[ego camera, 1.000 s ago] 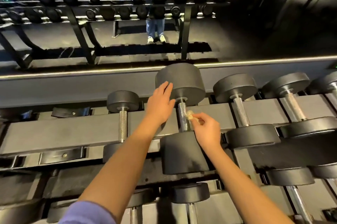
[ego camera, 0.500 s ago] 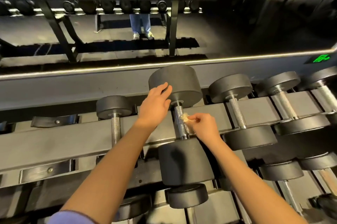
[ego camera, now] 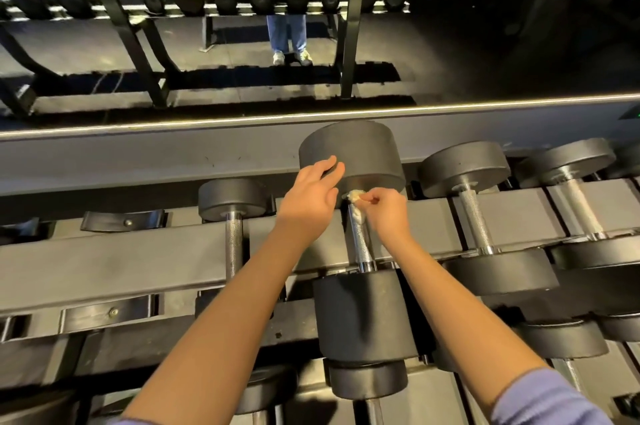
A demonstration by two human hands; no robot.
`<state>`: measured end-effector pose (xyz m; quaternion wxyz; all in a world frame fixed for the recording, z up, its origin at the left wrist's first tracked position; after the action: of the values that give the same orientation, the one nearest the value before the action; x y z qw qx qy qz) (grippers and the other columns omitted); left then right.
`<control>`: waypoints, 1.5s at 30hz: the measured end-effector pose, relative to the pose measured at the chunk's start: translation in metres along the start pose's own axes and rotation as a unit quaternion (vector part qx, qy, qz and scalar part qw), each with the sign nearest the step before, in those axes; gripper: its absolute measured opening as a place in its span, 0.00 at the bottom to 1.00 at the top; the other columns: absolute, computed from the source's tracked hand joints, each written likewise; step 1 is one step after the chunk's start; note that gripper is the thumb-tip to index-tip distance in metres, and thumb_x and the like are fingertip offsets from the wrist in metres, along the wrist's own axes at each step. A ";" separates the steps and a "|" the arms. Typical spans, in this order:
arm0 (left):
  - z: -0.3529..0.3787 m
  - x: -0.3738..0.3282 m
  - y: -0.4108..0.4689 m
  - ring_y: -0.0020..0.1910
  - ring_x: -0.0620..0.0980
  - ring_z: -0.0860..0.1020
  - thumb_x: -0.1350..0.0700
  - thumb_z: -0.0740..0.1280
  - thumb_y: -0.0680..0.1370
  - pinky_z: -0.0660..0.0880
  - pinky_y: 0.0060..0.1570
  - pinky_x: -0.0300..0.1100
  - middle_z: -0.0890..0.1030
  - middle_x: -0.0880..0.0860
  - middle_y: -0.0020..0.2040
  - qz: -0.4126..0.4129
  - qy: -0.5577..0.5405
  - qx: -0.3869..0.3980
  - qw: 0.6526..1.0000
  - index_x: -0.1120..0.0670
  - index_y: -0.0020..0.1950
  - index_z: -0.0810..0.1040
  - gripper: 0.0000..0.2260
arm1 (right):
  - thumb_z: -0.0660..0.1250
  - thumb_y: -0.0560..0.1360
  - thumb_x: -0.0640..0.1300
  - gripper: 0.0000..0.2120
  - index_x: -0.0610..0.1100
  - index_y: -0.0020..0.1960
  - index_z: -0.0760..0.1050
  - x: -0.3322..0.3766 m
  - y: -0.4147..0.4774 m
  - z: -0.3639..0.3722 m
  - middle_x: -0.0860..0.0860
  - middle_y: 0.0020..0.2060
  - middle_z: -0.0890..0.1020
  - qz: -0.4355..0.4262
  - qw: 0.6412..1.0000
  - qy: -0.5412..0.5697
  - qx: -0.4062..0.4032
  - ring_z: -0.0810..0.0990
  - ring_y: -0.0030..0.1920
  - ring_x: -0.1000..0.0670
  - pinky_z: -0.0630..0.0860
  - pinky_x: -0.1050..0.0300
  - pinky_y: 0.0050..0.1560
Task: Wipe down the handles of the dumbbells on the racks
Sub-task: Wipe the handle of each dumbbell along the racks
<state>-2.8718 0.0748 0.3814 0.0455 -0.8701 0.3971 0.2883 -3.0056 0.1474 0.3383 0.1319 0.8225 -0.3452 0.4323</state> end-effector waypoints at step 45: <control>0.003 -0.001 -0.003 0.73 0.47 0.55 0.58 0.58 0.82 0.62 0.67 0.43 0.59 0.47 0.76 -0.005 -0.016 -0.001 1.000 0.51 0.77 0.59 0.23 | 0.71 0.73 0.35 0.07 0.38 0.51 0.81 -0.021 -0.028 0.001 0.45 0.54 0.80 0.041 0.974 -0.149 0.168 0.79 0.53 0.48 0.72 0.63 0.53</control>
<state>-2.8714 0.0780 0.3790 0.0523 -0.8673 0.3920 0.3025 -2.9945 0.1766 0.3233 -0.0786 0.8731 -0.3173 0.3617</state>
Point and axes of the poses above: each hand's wrist, its own y-axis towards the middle knuckle, its own z-axis out of the palm, x = y × z, the point moved 5 cm from there along y, towards the middle knuckle
